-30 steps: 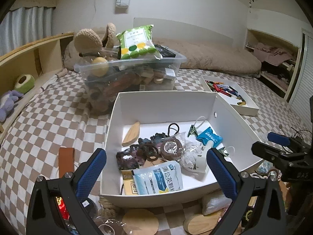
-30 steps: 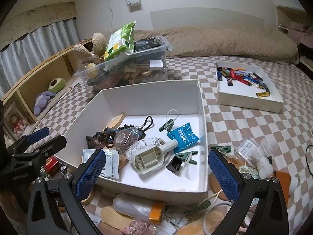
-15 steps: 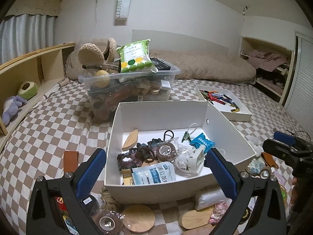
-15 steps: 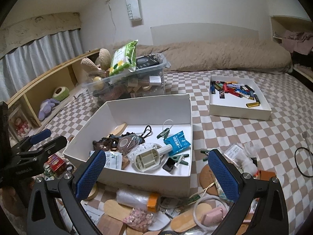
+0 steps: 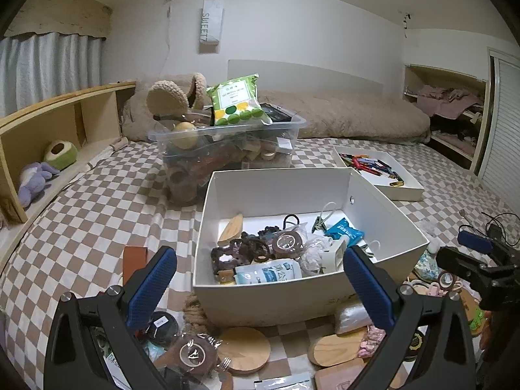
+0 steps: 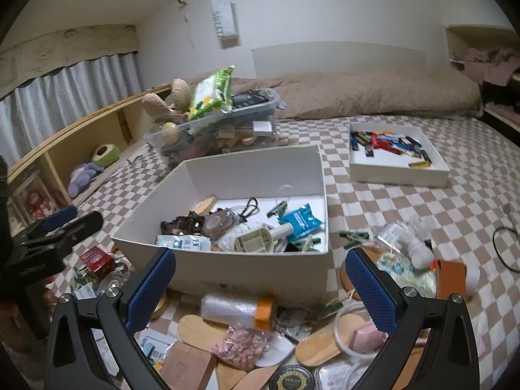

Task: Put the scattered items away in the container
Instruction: 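Raise both tools out of the box and move back over the items, then grasp the bag of pink candies with the right tool while the left tool reaches the plastic roll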

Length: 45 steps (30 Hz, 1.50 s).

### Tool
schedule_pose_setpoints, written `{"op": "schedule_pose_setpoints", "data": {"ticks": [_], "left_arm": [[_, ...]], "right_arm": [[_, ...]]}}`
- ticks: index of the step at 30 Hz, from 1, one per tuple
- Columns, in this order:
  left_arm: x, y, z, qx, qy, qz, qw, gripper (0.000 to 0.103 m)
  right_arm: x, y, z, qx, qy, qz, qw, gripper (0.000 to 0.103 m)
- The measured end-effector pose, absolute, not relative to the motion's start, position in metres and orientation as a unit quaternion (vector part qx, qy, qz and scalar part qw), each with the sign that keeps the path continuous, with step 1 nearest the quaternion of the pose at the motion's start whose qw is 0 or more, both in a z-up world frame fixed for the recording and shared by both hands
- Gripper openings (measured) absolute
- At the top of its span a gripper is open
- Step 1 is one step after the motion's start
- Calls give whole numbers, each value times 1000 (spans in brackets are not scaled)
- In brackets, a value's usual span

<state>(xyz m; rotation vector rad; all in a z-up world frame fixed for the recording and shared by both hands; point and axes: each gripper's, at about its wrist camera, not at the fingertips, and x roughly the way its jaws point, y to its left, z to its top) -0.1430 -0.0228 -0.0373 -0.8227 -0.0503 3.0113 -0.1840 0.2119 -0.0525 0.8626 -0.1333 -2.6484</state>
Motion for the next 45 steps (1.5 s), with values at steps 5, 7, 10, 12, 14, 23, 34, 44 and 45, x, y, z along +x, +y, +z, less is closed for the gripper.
{"op": "schedule_pose_setpoints", "data": {"ticks": [5,7,10,12,14,23,34,44,45], "left_arm": [[-138,-24,-51,-273,-13,962,7,103],[-136,-23,-58,-276,-9,961,5,103],[-134,-23,-69,-289,-9,957,12,103],[-132,-23,-76,-298,-11,954,13,103],[-131,-24,-84,-309,-15,951,14,103],[-131,-16,-115,-364,-51,929,51,103],[-135,-4,-132,-393,-30,918,55,103],[-139,-6,-136,-403,-50,912,58,103],[-138,-5,-137,-403,-50,912,60,103]], "right_arm": [[-175,210,-66,280,-41,-944,168,103],[-170,206,-72,269,-24,-948,171,103],[-167,205,-81,277,-24,-945,172,103],[-168,205,-89,287,-31,-942,169,103],[-168,205,-98,301,-34,-938,168,103],[-167,186,-135,402,-25,-893,201,103],[-170,178,-156,437,-36,-873,214,103],[-172,167,-164,443,-14,-871,210,43],[-171,166,-164,443,-15,-870,217,38]]}}
